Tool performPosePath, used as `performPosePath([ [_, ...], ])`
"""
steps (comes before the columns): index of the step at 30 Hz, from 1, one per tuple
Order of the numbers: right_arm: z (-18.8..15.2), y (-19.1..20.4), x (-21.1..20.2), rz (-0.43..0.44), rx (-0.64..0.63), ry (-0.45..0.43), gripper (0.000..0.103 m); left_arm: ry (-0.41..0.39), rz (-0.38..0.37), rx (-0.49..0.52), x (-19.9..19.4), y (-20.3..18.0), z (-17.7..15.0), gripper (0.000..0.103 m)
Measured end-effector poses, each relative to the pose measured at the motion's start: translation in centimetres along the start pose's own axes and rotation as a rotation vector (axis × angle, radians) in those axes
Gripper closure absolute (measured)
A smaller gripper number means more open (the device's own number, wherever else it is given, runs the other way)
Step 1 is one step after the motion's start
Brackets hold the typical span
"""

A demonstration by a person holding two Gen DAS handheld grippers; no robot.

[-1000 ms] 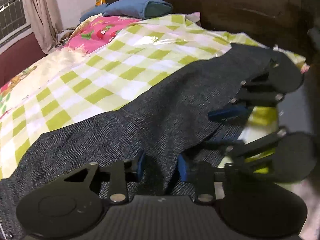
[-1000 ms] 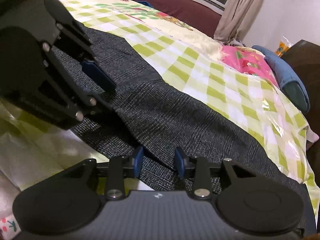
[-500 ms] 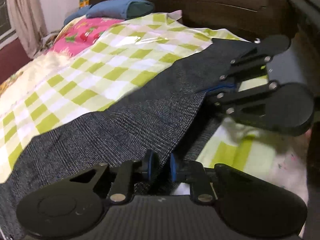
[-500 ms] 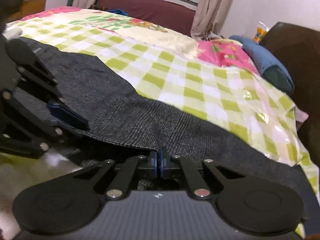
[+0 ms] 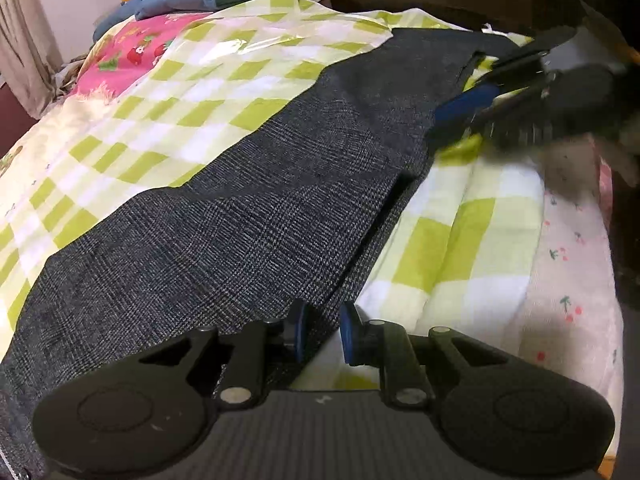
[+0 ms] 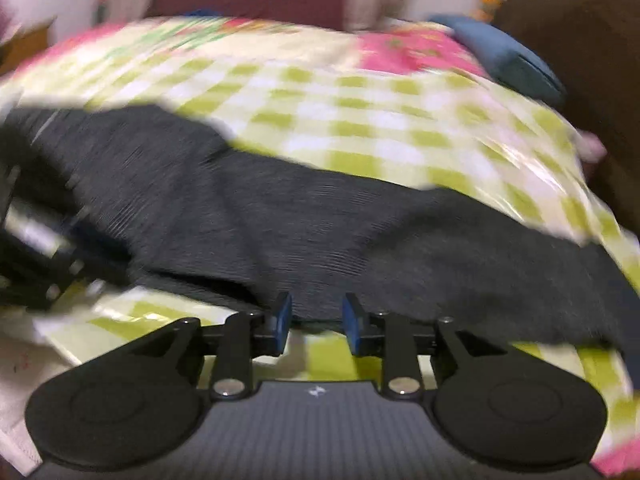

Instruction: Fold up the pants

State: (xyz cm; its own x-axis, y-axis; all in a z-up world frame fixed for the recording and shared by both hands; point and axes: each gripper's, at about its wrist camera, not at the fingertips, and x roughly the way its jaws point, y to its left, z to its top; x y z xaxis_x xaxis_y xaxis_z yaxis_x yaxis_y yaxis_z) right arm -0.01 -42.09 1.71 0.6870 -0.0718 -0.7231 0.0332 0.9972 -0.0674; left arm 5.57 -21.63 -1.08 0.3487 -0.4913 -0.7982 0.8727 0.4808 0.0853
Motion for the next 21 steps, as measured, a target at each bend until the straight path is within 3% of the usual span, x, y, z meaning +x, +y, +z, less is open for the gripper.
performPosePath([
  [6,-1.0,-10.3,-0.7,-0.172,0.506,-0.067,0.072,-0.029,0.030,-0.009,0.2,0.0,0.7,0.070],
  [10,-1.9,-13.9,-0.9,-0.123,0.705,-0.134,0.071,-0.037,0.050,-0.022,1.0,-0.1,1.5,0.069],
  [12,-2.1,-14.1,-0.8,-0.034,0.756,-0.171,0.071,-0.038,0.071,-0.014,1.6,-0.3,1.8,0.069],
  [15,-2.4,-13.7,0.2,0.061,0.778,-0.155,0.072,-0.037,0.074,-0.003,2.2,-0.6,2.1,0.069],
  [21,-4.2,-15.4,1.1,-0.045,0.845,-0.146,0.094,-0.020,0.057,0.006,2.3,-0.6,2.0,0.070],
])
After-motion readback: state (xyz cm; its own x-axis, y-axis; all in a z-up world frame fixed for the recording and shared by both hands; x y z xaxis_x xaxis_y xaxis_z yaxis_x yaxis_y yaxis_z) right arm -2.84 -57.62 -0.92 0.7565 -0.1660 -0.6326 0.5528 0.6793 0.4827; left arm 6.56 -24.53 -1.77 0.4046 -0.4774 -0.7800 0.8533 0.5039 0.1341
